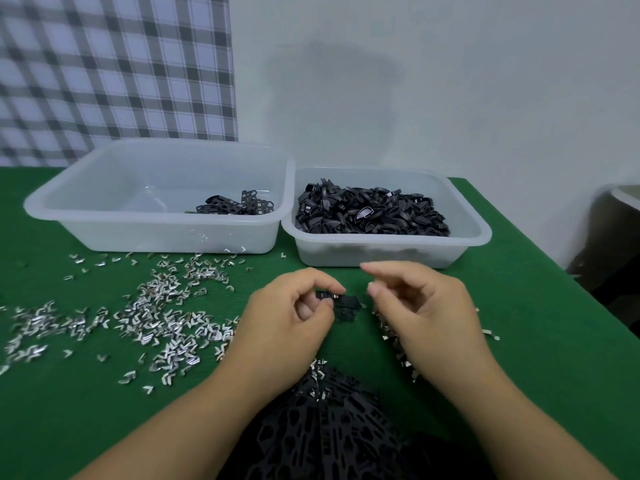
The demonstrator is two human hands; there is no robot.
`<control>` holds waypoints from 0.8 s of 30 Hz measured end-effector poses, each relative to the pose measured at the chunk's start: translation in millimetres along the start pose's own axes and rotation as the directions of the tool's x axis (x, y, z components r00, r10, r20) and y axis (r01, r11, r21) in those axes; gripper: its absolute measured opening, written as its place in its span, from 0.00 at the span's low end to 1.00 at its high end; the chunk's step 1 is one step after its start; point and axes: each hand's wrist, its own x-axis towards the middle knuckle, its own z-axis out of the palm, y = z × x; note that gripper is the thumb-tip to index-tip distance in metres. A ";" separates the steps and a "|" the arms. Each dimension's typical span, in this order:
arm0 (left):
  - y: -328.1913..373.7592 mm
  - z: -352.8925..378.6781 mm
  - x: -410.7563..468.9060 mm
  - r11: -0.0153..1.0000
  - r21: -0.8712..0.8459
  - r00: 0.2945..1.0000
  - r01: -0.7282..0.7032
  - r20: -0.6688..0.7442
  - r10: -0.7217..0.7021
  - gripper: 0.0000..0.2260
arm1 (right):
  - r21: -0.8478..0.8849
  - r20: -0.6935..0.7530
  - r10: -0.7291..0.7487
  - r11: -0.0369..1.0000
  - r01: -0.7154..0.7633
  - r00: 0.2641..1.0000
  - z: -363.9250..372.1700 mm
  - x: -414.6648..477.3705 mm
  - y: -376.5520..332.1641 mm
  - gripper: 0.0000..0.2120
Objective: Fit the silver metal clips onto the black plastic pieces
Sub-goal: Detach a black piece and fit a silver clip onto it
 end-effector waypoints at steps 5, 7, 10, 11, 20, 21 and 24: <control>2.6 -0.1 -1.1 1.000 -0.008 0.999 -0.029 0.021 0.029 0.10 | 0.192 -0.023 0.044 0.981 -0.039 0.999 2.1 -3.2 -1.4 0.09; 4.4 -0.7 -1.2 0.999 -0.015 0.998 -0.048 0.031 0.049 0.08 | 0.242 -0.026 0.046 0.969 -0.038 0.999 2.6 -3.8 -1.1 0.08; 6.8 -1.5 -1.6 0.997 -0.036 0.996 -0.066 0.054 0.068 0.05 | 0.221 -0.023 -0.003 0.975 0.008 1.000 2.2 -4.4 -0.8 0.09; 7.0 -1.8 -1.9 0.997 -0.037 0.996 -0.071 0.055 0.073 0.05 | 0.217 -0.021 -0.018 0.976 0.022 1.000 2.2 -4.8 -1.1 0.09; 9.7 -2.0 -2.7 0.998 -0.037 0.998 -0.055 0.007 0.055 0.05 | -0.223 -0.032 -0.307 0.930 0.293 0.951 3.5 -7.0 1.2 0.06; 11.4 -2.2 -3.2 0.996 -0.074 0.999 -0.041 0.011 0.042 0.06 | -0.267 -0.039 -0.341 0.909 0.319 0.939 3.3 -6.9 1.6 0.05; 13.5 -3.1 -3.3 0.976 -0.219 1.000 0.014 0.015 -0.011 0.08 | -0.277 -0.123 -0.301 0.925 0.259 0.946 0.0 -6.3 3.2 0.06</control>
